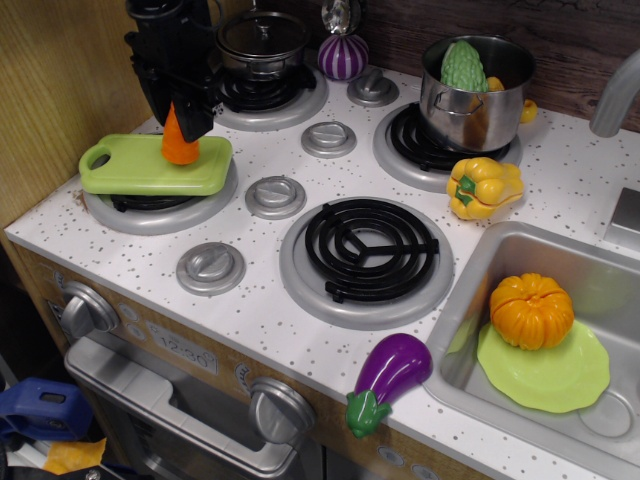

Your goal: Put carrot on cutting board

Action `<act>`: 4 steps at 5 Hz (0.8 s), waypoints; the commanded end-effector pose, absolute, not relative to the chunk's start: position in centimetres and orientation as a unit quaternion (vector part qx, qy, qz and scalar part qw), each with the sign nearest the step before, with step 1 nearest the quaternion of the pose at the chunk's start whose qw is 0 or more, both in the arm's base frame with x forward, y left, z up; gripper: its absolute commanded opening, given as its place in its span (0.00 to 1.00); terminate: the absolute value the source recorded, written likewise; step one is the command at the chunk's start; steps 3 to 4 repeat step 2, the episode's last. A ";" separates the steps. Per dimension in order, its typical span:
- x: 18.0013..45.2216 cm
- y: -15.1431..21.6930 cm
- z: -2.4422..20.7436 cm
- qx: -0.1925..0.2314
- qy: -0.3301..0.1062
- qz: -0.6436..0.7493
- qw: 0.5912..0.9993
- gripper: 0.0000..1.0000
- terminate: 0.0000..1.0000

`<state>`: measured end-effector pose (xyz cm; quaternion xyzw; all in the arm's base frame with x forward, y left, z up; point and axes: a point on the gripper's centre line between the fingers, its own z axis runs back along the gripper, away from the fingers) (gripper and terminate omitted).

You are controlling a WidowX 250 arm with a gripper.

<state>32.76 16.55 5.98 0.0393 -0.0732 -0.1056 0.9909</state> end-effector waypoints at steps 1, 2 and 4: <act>32.7 17.0 7.9 0.044 -0.108 -0.105 0.988 1.00 0.00; 32.7 17.0 7.9 0.044 -0.108 -0.105 0.988 1.00 1.00; 32.7 17.0 7.9 0.044 -0.108 -0.105 0.988 1.00 1.00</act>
